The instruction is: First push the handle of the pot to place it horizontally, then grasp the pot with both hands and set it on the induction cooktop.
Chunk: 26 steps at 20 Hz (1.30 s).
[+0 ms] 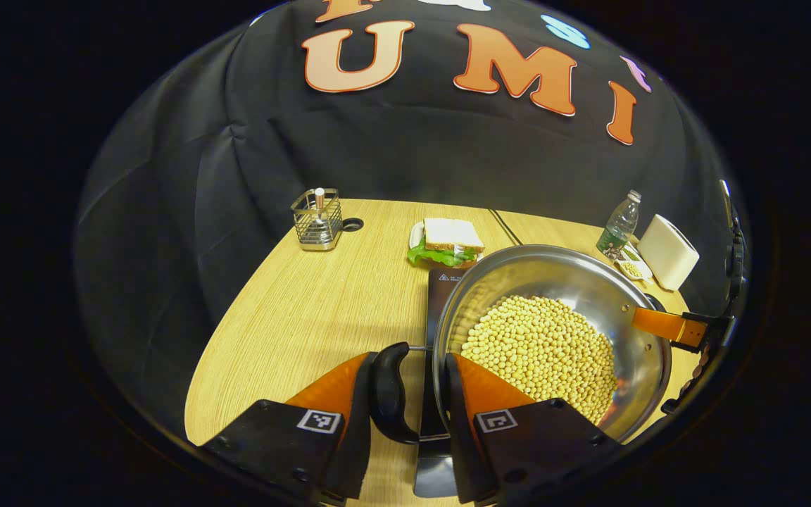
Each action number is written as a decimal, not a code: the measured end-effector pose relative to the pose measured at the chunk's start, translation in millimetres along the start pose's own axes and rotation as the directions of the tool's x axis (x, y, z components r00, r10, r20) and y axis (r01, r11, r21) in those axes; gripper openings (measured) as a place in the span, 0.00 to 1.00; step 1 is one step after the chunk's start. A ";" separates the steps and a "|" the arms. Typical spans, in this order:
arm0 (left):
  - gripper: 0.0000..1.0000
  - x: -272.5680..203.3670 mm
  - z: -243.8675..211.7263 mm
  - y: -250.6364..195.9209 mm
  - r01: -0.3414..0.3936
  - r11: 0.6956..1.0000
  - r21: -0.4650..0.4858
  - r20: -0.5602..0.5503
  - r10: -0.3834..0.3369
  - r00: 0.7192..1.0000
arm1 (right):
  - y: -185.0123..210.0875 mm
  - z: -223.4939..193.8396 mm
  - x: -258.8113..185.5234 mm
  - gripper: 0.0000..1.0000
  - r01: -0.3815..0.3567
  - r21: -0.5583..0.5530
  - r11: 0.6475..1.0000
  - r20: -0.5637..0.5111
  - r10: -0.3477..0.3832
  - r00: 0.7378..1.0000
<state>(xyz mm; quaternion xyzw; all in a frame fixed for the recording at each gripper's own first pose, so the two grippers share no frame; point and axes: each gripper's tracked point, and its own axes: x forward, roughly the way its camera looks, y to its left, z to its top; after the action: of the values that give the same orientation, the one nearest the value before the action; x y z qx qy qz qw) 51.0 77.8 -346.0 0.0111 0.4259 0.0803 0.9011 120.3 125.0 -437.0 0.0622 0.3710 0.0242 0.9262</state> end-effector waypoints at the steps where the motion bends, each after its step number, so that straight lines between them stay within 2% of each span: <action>1: 0.55 -0.5 -0.1 1.1 0.000 1.000 -0.002 0.000 0.000 1.000 | 2.4 -2.8 2.1 0.50 -0.003 0.002 1.000 -0.006 0.003 1.000; 4: 0.57 0.4 0.0 -0.1 0.005 1.000 -0.003 -0.007 -0.005 1.000 | 1.3 -1.2 3.1 0.52 0.006 -0.009 1.000 0.006 -0.006 1.000; 5: 0.58 3.3 -4.8 1.6 0.005 1.000 -0.002 -0.012 -0.005 1.000 | 1.9 -3.4 2.4 0.48 0.007 -0.009 1.000 0.001 -0.007 1.000; 6: 0.59 3.9 -4.8 1.4 0.000 1.000 0.000 -0.022 0.000 1.000 | 3.5 -2.2 0.7 0.54 0.003 -0.010 1.000 0.004 -0.003 1.000; 8: 0.66 4.0 -4.2 2.9 -0.017 1.000 0.019 -0.025 0.018 1.000 | 2.9 -2.9 0.1 0.57 -0.001 -0.009 1.000 0.000 0.001 1.000; 9: 0.63 3.8 0.5 3.6 -0.037 0.999 0.033 -0.005 0.037 0.999 | 2.6 -3.2 -0.4 0.58 -0.002 -0.014 1.000 -0.001 0.002 1.000; 10: 0.69 1.5 11.6 6.5 -0.057 0.997 0.046 0.036 0.056 0.998 | 2.2 -2.7 -1.3 0.56 -0.006 -0.020 1.000 0.002 0.006 1.000; 12: 0.70 -11.9 38.9 4.5 -0.086 0.994 0.071 0.124 0.076 0.989 | -0.8 10.2 -9.1 0.63 -0.004 -0.025 1.000 0.048 0.006 0.999; 13: 0.79 -22.0 50.9 1.6 -0.098 0.991 0.091 0.165 0.082 0.983 | -1.8 17.2 -14.5 0.65 -0.004 -0.026 1.000 0.067 0.006 0.998; 14: 0.89 -33.0 65.8 -2.7 -0.110 0.988 0.108 0.218 0.085 0.972 | -4.3 26.8 -21.9 0.72 -0.005 -0.030 1.000 0.088 0.008 0.996; 16: 1.00 -63.2 97.3 -15.8 -0.129 0.983 0.131 0.322 0.081 0.943 | -9.0 52.5 -46.7 0.89 0.007 -0.045 0.999 0.153 0.000 0.988; 17: 1.00 -81.6 115.0 -24.5 -0.139 0.981 0.132 0.375 0.081 0.924 | -13.0 67.5 -60.6 0.93 0.015 -0.058 0.998 0.191 -0.004 0.982; 18: 1.00 -97.4 130.8 -32.2 -0.144 0.982 0.125 0.425 0.078 0.902 | -15.2 82.2 -76.5 0.94 0.020 -0.071 0.997 0.228 -0.004 0.974; 21: 1.00 -146.6 174.5 -64.5 -0.088 0.992 0.092 0.538 0.025 0.843 | -18.0 121.0 -130.0 0.94 0.018 -0.087 0.996 0.339 0.012 0.941; 26: 0.99 -220.8 220.6 -74.8 -0.050 0.997 0.061 0.596 0.003 0.803 | -46.8 181.5 -213.6 0.94 0.083 -0.130 0.988 0.484 -0.010 0.875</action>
<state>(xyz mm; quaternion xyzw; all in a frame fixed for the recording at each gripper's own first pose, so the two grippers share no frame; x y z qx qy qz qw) 93.0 -19.3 -43.0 0.0749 0.1246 0.0696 0.9869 90.9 41.6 -166.9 -0.0106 0.1272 0.0129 0.9917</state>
